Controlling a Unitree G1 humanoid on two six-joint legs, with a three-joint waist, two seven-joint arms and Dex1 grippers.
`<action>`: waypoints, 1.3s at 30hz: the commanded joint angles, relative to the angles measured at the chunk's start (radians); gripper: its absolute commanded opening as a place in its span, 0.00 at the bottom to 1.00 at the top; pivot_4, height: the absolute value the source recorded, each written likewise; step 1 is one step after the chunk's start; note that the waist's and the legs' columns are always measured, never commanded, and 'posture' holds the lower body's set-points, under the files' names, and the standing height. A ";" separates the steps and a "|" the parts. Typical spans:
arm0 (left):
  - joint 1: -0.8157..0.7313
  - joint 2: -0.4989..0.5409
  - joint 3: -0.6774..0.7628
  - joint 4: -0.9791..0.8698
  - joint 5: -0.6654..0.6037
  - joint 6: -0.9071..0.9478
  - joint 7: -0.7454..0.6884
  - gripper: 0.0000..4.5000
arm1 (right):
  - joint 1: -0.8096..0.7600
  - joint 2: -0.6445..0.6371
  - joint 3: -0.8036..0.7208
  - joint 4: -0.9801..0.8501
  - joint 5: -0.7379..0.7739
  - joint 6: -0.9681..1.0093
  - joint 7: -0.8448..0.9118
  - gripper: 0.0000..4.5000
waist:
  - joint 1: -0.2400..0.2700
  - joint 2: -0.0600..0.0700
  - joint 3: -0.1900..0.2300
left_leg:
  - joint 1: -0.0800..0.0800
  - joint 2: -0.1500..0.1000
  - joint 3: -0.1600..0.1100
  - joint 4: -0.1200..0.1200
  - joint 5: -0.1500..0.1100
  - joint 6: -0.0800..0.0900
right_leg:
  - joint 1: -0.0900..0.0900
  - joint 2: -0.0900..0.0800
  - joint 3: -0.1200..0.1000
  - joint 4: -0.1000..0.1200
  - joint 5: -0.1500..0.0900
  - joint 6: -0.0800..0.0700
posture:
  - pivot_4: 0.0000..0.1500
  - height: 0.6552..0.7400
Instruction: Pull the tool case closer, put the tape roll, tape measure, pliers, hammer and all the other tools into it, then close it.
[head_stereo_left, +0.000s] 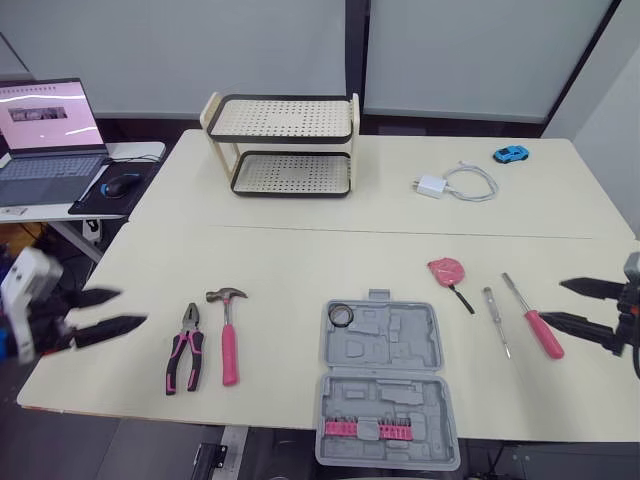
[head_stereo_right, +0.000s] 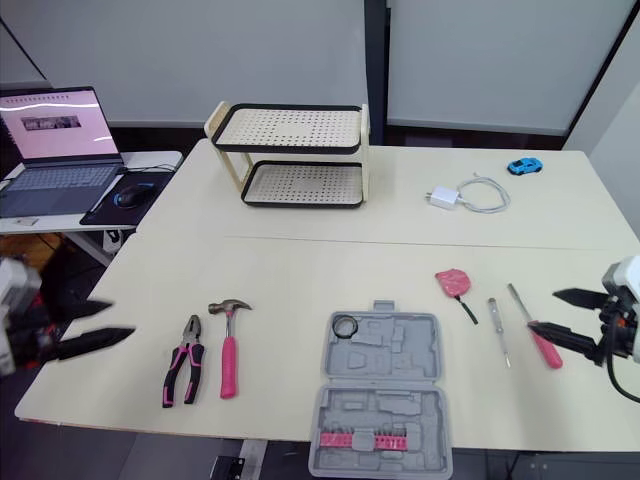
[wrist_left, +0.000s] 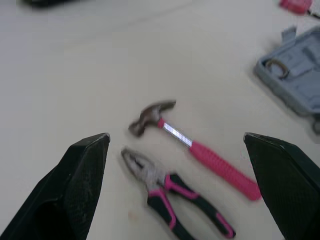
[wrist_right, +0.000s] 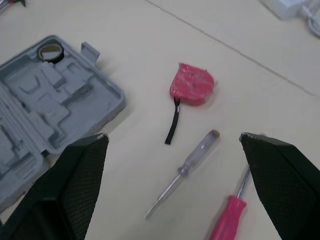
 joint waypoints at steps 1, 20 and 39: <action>-0.141 -0.050 -0.117 -0.163 -0.033 0.017 0.064 0.99 | -0.004 0.064 0.058 -0.088 -0.030 -0.039 -0.077 1.00 | 0.003 0.000 0.000 | 0.000 0.000 0.000 0.000 0.000 0.000 | 0.000 0.000 0.000 0.000 0.000 0.000 | 1.00 1.00; -0.426 -0.453 -0.649 -0.218 0.191 -0.211 0.122 0.99 | -0.213 0.431 0.341 0.265 -0.327 -0.271 -0.452 1.00 | -0.021 -0.001 0.001 | 0.001 0.000 0.002 0.001 0.003 -0.005 | 0.000 0.003 0.002 0.001 0.000 0.000 | 1.00 1.00; -0.458 -0.506 -0.679 -0.190 0.230 -0.223 0.117 1.00 | -0.310 0.477 0.400 0.455 -0.369 -0.261 -0.470 0.65 | -0.024 -0.001 0.000 | 0.001 0.003 0.002 0.001 0.004 -0.006 | 0.000 0.005 0.002 0.001 0.000 -0.001 | 1.00 1.00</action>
